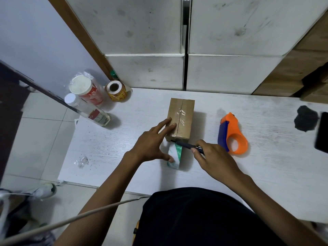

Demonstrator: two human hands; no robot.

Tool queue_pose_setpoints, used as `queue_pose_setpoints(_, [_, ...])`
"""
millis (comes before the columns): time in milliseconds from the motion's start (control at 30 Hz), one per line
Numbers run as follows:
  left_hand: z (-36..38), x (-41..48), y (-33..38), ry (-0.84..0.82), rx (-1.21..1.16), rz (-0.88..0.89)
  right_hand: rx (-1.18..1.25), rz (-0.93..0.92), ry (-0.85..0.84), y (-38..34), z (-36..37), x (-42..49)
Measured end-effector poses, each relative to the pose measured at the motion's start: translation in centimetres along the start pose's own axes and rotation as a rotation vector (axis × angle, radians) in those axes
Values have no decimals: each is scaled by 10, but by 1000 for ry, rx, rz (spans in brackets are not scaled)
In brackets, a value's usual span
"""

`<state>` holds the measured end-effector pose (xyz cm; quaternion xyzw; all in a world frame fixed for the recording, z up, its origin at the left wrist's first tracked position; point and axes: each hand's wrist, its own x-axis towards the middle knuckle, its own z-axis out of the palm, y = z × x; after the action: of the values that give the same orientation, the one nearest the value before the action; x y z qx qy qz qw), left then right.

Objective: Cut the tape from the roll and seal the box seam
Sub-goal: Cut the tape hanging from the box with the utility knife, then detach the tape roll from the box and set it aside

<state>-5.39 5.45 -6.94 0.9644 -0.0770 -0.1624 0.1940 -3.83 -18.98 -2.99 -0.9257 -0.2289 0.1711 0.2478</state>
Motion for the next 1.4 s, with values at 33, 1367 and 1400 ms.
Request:
queue_pose_setpoints(33, [-1, 1, 0, -4, 6, -2, -4, -4, -1, 0, 1, 0])
queue_pose_setpoints(1367, [11, -17, 10, 113, -207, -79, -57, 331, 152, 76, 40, 4])
queue_pose_setpoints(1400, [10, -19, 12, 125, -194, -91, -113, 339, 138, 76, 42, 7])
